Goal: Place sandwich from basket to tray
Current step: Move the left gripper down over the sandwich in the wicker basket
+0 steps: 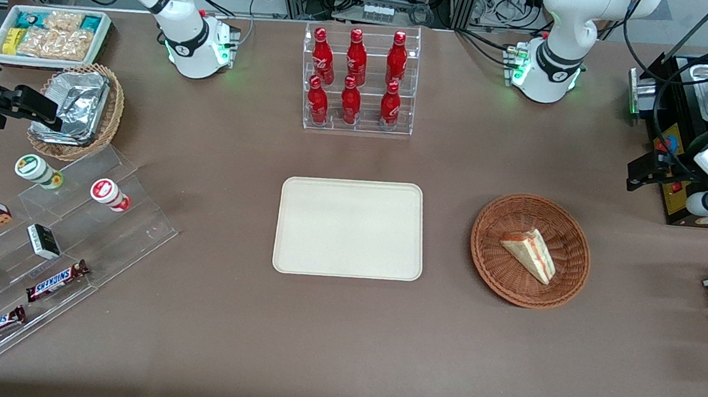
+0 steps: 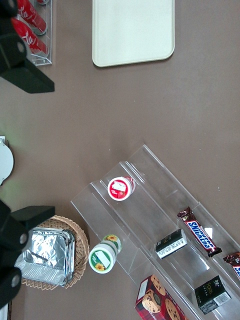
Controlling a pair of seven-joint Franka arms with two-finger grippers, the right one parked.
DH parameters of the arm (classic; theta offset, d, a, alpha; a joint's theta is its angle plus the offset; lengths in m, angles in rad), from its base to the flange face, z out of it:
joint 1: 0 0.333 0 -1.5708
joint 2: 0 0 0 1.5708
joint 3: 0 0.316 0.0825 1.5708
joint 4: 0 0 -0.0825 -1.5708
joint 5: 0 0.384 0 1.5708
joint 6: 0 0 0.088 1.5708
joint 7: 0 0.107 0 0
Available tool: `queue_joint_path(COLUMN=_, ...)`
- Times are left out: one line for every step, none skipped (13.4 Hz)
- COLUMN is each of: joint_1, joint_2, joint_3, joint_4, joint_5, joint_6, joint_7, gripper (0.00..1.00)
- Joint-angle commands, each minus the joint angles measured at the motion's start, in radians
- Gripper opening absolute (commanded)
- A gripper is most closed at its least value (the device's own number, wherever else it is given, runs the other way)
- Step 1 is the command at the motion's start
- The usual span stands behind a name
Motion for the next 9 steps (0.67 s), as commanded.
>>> queue_joint_path(joint_1=-0.004, joint_2=-0.003, joint_3=0.001, joint_4=0.009, joint_5=0.015, joint_6=-0.014, joint_7=-0.014, gripper=1.0)
queue_joint_path(joint_1=-0.003, joint_2=0.001, joint_3=0.001, joint_4=0.009, joint_5=0.014, joint_6=-0.01, joint_7=-0.016, gripper=1.0)
queue_joint_path(joint_1=-0.003, joint_2=0.011, joint_3=0.001, joint_4=0.005, joint_5=0.017, joint_6=-0.005, joint_7=-0.016, gripper=1.0)
queue_joint_path(joint_1=-0.003, joint_2=0.026, joint_3=0.001, joint_4=-0.001, joint_5=0.017, joint_6=0.006, joint_7=-0.016, gripper=1.0)
queue_joint_path(joint_1=-0.003, joint_2=0.037, joint_3=-0.001, joint_4=-0.023, joint_5=0.017, joint_6=0.032, joint_7=-0.017, gripper=1.0)
queue_joint_path(joint_1=0.0, joint_2=0.038, joint_3=-0.001, joint_4=-0.074, joint_5=0.017, joint_6=0.084, joint_7=-0.022, gripper=1.0)
queue_joint_path(joint_1=-0.003, joint_2=0.037, joint_3=-0.002, joint_4=-0.132, joint_5=0.017, joint_6=0.149, joint_7=-0.055, gripper=1.0)
queue_joint_path(joint_1=-0.003, joint_2=0.037, joint_3=-0.002, joint_4=-0.183, joint_5=0.018, joint_6=0.208, joint_7=-0.11, gripper=1.0)
queue_joint_path(joint_1=-0.003, joint_2=0.038, joint_3=-0.002, joint_4=-0.229, joint_5=0.018, joint_6=0.266, joint_7=-0.151, gripper=1.0)
